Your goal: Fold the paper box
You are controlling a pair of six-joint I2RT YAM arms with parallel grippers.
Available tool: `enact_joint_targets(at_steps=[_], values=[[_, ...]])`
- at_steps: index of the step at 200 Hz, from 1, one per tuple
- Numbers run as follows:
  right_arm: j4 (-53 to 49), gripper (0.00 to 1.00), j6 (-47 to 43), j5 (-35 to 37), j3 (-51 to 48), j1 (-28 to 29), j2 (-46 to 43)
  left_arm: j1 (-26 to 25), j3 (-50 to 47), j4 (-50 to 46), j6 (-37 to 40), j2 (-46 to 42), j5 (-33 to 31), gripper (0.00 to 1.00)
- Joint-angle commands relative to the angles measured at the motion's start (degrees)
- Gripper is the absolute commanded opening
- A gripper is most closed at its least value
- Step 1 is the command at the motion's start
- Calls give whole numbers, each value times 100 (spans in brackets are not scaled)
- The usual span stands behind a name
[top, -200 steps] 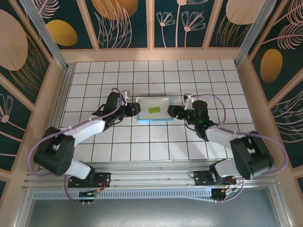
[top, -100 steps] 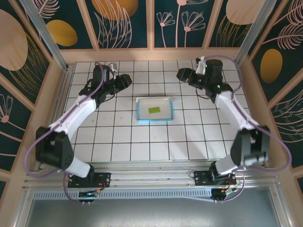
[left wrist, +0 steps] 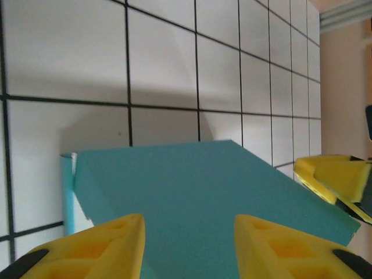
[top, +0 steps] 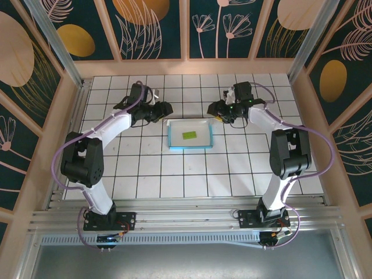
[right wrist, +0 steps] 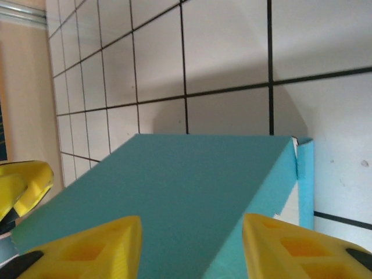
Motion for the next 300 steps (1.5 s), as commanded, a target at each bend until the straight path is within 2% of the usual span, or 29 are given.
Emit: enact_joint_targets(at_steps=[1,38,114,174,208,242,275,300], values=[[217,48,164,-10,-251,39,-248,-154,-149,202,-121,97,233,43],[473,42,295,-18,-495,76,-308,-186,-474,410,-239,73,150,39],[679,38,331,192,-722,226,-272,-220,-806,608,-282,59,61,38],[725,36,133,641,-1027,305,-271,-316,-1137,680,-197,68,-191,38],[702,36,5,942,-1074,342,-233,-387,-1053,329,73,126,-748,38],[705,36,-167,1306,-1196,424,-179,-438,-1211,348,178,193,-963,38],[592,36,-404,1834,-1205,573,-51,-475,-1258,376,243,319,-957,38],[525,36,-448,1797,-1151,598,14,-484,-1237,417,243,242,-891,39]])
